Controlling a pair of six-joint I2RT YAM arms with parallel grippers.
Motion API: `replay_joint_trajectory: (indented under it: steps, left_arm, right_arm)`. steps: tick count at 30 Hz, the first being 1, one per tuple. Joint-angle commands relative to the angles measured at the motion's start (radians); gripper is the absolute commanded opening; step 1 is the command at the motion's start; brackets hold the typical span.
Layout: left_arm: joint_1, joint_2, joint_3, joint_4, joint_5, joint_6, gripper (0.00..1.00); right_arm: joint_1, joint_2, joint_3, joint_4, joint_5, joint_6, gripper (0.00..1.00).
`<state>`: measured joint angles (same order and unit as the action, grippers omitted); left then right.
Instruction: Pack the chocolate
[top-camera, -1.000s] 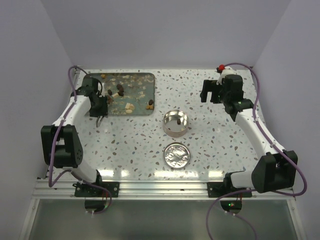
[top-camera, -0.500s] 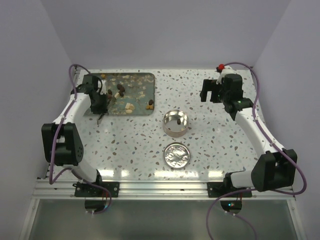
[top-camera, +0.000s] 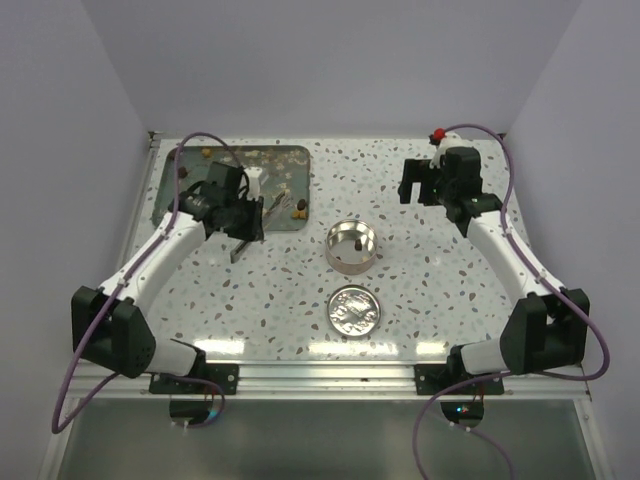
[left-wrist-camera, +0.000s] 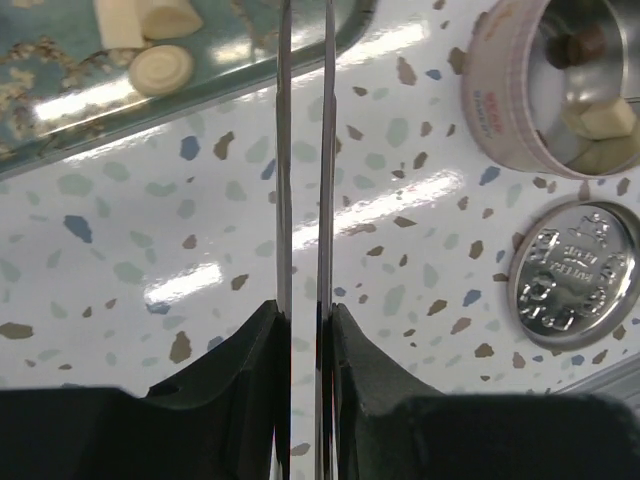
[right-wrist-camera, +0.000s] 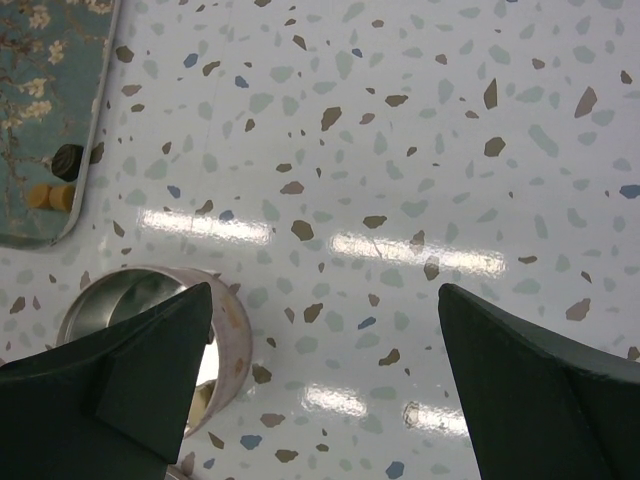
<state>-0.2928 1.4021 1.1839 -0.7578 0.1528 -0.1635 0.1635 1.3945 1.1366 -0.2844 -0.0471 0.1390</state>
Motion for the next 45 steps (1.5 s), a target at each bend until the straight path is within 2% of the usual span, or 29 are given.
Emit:
replay_joint_trajectory:
  steps: [1, 6, 11, 15, 20, 32, 36, 38, 40, 41, 45]
  left_arm:
    - [-0.107, -0.029, 0.039, 0.057, 0.025, -0.094, 0.24]
    - [-0.29, 0.023, 0.134, 0.061, 0.004, -0.133, 0.24]
    - [-0.381, 0.08, 0.212, 0.046, -0.005, -0.146, 0.24]
    - [-0.401, 0.098, 0.22, 0.035, -0.012, -0.142, 0.27]
    - [-0.41, 0.098, 0.22, 0.025, -0.018, -0.139, 0.37]
    - [-0.414, 0.097, 0.221, 0.023, -0.018, -0.145, 0.4]
    - [-0.414, 0.087, 0.227, 0.005, -0.061, -0.14, 0.4]
    - [-0.393, 0.081, 0.237, -0.035, -0.133, -0.14, 0.4]
    - [-0.338, 0.063, 0.212, -0.048, -0.133, -0.143, 0.4]
    - [-0.26, 0.049, 0.192, -0.035, -0.124, -0.143, 0.4]
    - [-0.065, 0.011, 0.128, -0.026, -0.15, -0.119, 0.4]
  right_arm:
    - [0.004, 0.0, 0.055, 0.028, -0.016, 0.013, 0.98]
    - [0.004, -0.012, 0.049, 0.024, -0.014, 0.013, 0.98]
    - [0.004, -0.029, 0.034, 0.021, 0.0, 0.01, 0.98]
    - [0.004, -0.038, 0.025, 0.021, 0.006, 0.007, 0.98]
    - [0.002, -0.04, 0.02, 0.022, 0.01, 0.004, 0.98]
    - [0.002, -0.045, 0.006, 0.025, 0.004, 0.007, 0.98]
    - [0.002, -0.045, 0.008, 0.027, 0.003, 0.007, 0.98]
    - [0.002, -0.043, 0.011, 0.025, 0.003, 0.005, 0.99]
    - [0.004, -0.042, 0.012, 0.024, 0.001, 0.005, 0.99]
    - [0.002, -0.042, 0.014, 0.024, 0.0, 0.004, 0.98]
    - [0.002, -0.041, 0.015, 0.021, -0.005, 0.004, 0.98]
